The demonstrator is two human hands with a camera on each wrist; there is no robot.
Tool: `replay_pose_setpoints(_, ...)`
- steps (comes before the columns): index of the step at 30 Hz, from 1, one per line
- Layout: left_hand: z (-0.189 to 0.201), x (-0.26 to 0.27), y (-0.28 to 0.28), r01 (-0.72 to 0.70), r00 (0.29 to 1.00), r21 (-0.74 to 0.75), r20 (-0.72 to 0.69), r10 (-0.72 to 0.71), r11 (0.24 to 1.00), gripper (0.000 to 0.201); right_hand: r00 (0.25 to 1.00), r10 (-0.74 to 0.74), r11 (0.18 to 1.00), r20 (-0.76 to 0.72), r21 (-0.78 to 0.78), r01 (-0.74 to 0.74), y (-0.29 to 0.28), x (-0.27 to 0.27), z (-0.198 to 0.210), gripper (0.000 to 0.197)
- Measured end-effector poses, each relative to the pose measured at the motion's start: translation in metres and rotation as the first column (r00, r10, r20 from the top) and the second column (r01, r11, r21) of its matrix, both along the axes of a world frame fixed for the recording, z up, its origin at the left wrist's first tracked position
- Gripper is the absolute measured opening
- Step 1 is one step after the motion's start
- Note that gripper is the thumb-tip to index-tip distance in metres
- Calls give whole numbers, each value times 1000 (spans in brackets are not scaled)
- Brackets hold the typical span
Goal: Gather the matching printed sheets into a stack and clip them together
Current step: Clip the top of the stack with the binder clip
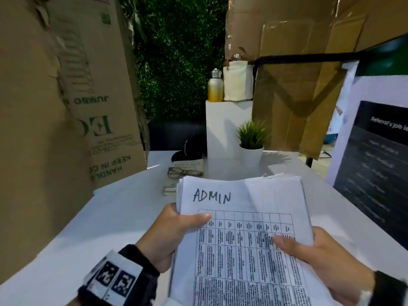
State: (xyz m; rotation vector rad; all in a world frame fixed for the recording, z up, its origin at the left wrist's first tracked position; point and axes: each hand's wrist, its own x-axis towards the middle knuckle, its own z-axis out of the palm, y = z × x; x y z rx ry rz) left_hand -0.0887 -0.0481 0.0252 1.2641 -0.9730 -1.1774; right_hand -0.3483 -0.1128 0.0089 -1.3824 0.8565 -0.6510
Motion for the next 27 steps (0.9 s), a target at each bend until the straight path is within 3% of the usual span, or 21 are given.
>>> replay_pose_setpoints(3, -8, 7, -12, -39, 997, 36, 69, 37, 999, 21, 994, 67, 997, -90, -22, -69, -10, 2, -4, 82)
replay_pose_setpoints(5, -17, 15, -16, -53, 994, 80, 98, 45, 995, 21, 958, 178, 980, -226, -43, -193, -19, 2, 1, 70)
replay_pose_setpoints(7, -30, 27, -18, -81, 992, 137, 111, 66, 987, 20, 918, 188, 971, -349, -73, -226, -37, 2, 14, 67)
replay_pose_setpoints(9, -45, 38, -19, -117, 984, 185, 156, 88, 976, 20, 901, 64, 958, -430, -227, -176, -69, 5, 25, 60)
replay_pose_setpoints(12, -63, 43, -21, -121, 970, 254, 235, 60, 960, 20, 852, -128, 853, -507, -495, -167, -126, 24, 36, 22)
replay_pose_setpoints(13, -67, 44, -23, -117, 969, 268, 242, 51, 956, 20, 820, -174, 808, -546, -554, -198, -141, 36, 38, 9)
replay_pose_setpoints(15, -72, 45, -27, -111, 971, 281, 234, 45, 953, 21, 717, -241, 726, -654, -612, -314, -165, 67, 35, 9)
replay_pose_setpoints(17, -75, 46, -32, -105, 970, 281, 240, 36, 954, 22, 589, -278, 678, -759, -589, -440, -183, 98, 24, 21)
replay_pose_setpoints(22, -85, 45, -39, -96, 967, 280, 255, 23, 955, 23, 314, -241, 699, -918, -388, -601, -210, 150, -1, 58)
replay_pose_setpoints(24, -91, 48, -39, -98, 970, 283, 241, 28, 954, 26, 241, -246, 702, -939, -344, -623, -208, 156, -4, 55)
replay_pose_setpoints(27, -97, 50, -39, -110, 973, 280, 228, 45, 954, 29, 255, -277, 698, -927, -376, -610, -205, 152, -10, 30)
